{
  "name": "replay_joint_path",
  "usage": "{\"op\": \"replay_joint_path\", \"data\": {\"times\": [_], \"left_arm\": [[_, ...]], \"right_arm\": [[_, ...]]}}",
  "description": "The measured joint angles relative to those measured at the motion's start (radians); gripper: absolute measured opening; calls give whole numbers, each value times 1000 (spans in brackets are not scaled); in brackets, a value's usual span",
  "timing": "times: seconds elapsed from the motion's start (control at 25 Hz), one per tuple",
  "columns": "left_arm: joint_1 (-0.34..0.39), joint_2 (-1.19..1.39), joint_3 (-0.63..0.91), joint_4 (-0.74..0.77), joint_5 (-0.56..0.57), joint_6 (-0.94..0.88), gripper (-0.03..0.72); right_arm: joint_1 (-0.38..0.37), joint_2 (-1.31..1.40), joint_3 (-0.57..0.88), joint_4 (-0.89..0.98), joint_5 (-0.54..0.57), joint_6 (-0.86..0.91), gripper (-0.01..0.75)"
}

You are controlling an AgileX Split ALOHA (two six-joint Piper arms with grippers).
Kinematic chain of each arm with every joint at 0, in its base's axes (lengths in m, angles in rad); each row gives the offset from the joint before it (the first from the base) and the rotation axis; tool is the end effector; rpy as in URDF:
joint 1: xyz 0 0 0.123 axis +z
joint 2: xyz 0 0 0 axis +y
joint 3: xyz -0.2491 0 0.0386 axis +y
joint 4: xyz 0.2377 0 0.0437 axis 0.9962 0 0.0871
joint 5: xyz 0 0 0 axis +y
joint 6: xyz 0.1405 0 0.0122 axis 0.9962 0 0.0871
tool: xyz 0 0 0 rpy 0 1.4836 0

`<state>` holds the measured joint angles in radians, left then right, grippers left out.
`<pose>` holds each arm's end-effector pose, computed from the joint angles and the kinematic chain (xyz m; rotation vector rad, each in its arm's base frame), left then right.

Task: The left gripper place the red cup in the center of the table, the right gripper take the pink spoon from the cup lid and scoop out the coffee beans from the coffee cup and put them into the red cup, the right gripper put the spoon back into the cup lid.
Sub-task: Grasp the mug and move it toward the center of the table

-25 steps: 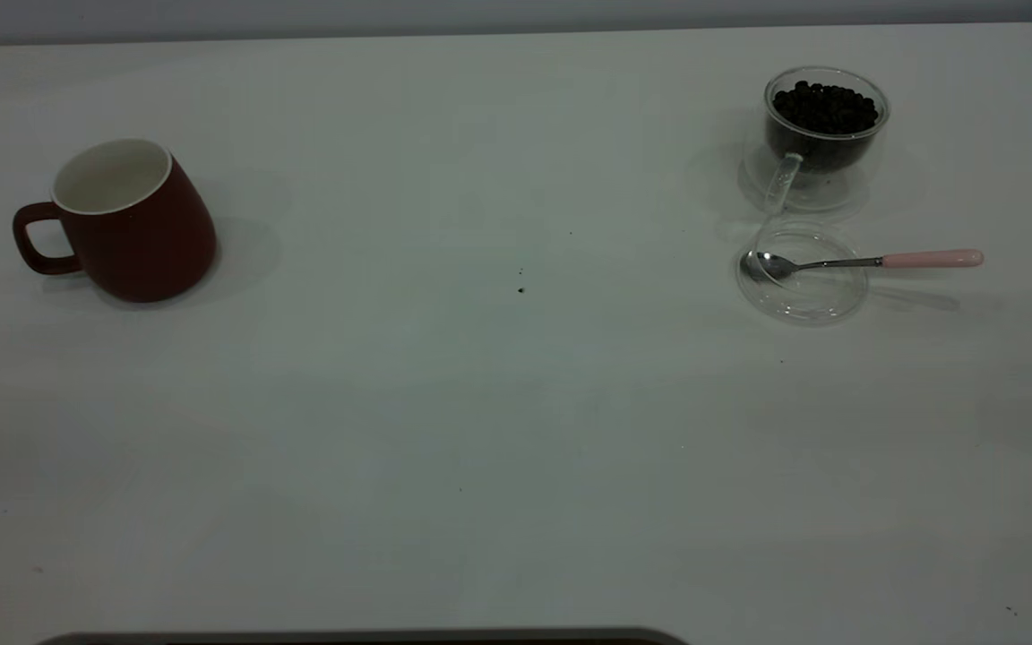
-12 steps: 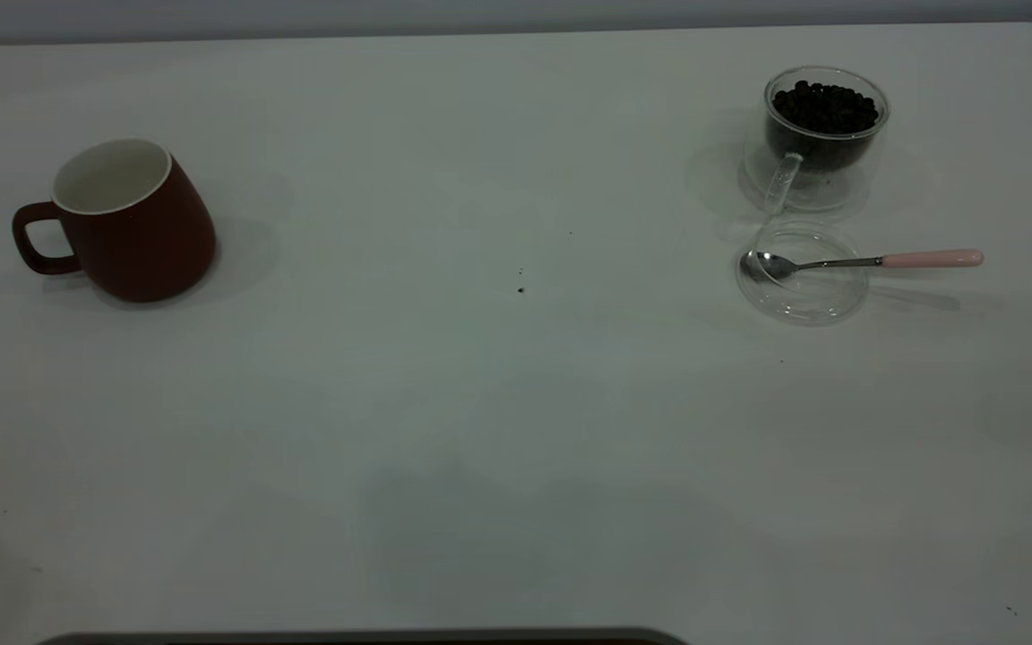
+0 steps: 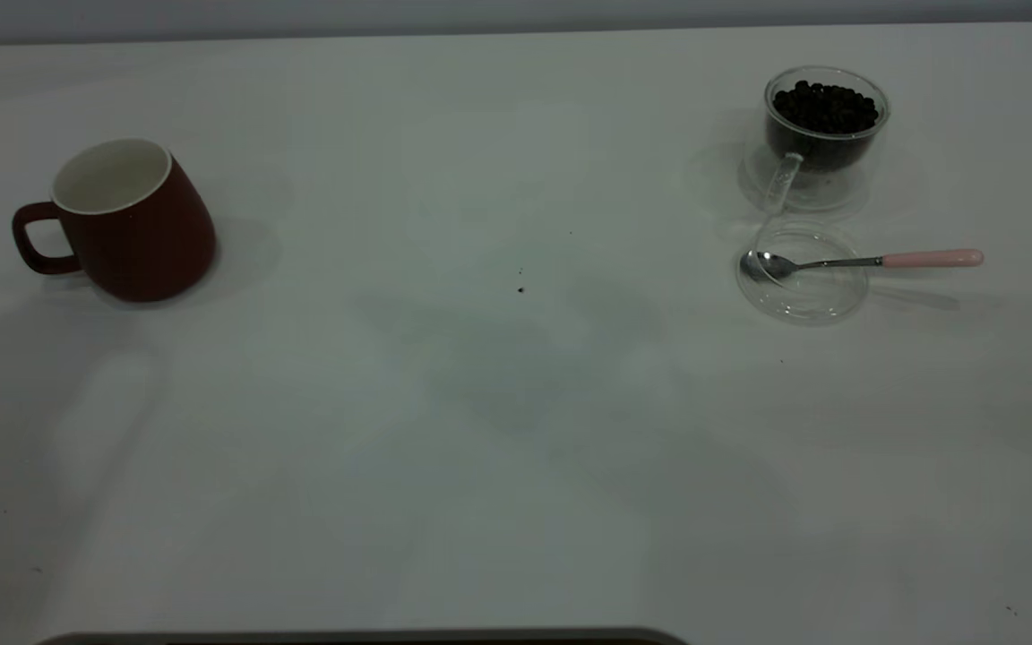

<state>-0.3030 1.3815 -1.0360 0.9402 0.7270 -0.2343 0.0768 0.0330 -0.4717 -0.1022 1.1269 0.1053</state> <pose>0.3253 -0.0223 0.2552 0.6897 2.1881 0.7867 0.0657 -0.0080 0.2311 0.0360 2.1666 -0.0208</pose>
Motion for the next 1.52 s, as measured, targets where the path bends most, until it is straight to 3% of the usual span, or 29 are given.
{"op": "replay_joint_path", "data": {"times": [0.32,0.52,0.76,1.04,1.2,1.52], "left_arm": [[0,377,-189,42,-35,139,512],[6,503,-199,44,-55,299,473],[72,592,-199,46,-21,395,424],[101,649,-202,38,-12,530,412],[101,739,-207,15,-64,636,411],[101,833,-208,13,-180,655,411]], "right_arm": [[0,0,0,0,0,0,519],[0,0,0,0,0,0,519],[0,0,0,0,0,0,519],[0,0,0,0,0,0,519],[0,0,0,0,0,0,519],[0,0,0,0,0,0,519]]}}
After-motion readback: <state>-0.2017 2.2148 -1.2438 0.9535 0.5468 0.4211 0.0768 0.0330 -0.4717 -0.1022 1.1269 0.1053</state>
